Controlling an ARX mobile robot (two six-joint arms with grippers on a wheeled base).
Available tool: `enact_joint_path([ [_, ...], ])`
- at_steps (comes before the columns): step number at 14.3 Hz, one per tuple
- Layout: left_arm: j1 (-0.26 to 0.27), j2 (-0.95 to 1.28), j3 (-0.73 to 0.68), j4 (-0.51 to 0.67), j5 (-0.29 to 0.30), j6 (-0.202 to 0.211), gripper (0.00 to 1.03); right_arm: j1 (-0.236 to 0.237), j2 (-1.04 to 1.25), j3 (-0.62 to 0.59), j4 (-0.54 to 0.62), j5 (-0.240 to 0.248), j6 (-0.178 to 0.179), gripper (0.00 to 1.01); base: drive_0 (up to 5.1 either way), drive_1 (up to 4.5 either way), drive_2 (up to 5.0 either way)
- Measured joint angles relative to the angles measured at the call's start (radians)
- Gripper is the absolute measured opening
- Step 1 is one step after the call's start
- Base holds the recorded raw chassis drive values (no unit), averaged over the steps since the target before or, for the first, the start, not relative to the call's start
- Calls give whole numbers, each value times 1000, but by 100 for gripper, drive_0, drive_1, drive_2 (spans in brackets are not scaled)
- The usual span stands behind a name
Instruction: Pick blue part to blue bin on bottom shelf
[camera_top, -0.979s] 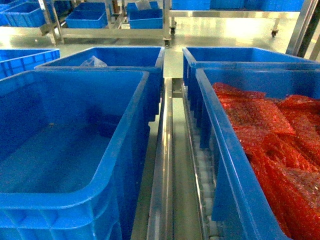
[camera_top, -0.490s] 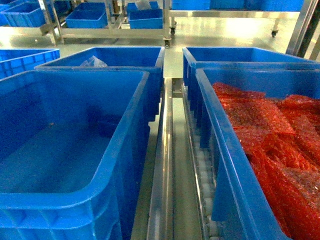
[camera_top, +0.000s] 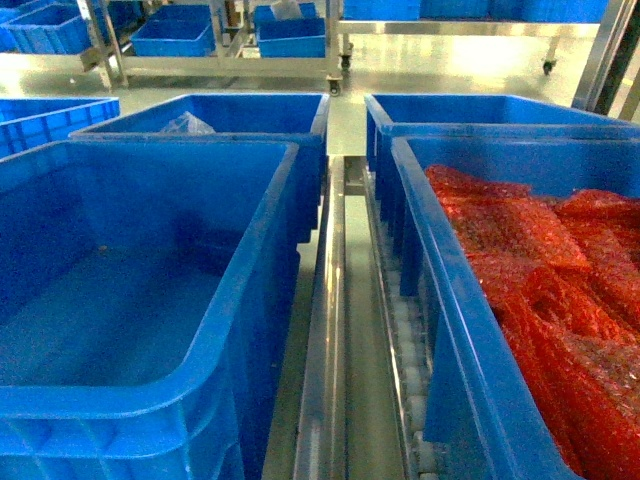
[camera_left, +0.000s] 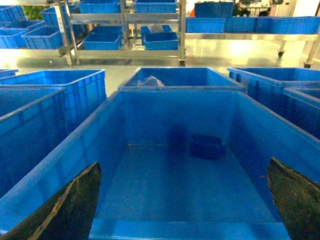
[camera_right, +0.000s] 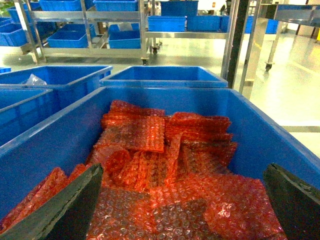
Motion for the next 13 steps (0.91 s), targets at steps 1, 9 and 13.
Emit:
enact_joint_path([
  [1,0,0,0,0,0,0,98,0,0,0,0,0,0,98,0,0,0],
  [9,0,0,0,0,0,0,98,0,0,0,0,0,0,98,0,0,0],
  [13,0,0,0,0,0,0,98,0,0,0,0,0,0,98,0,0,0],
])
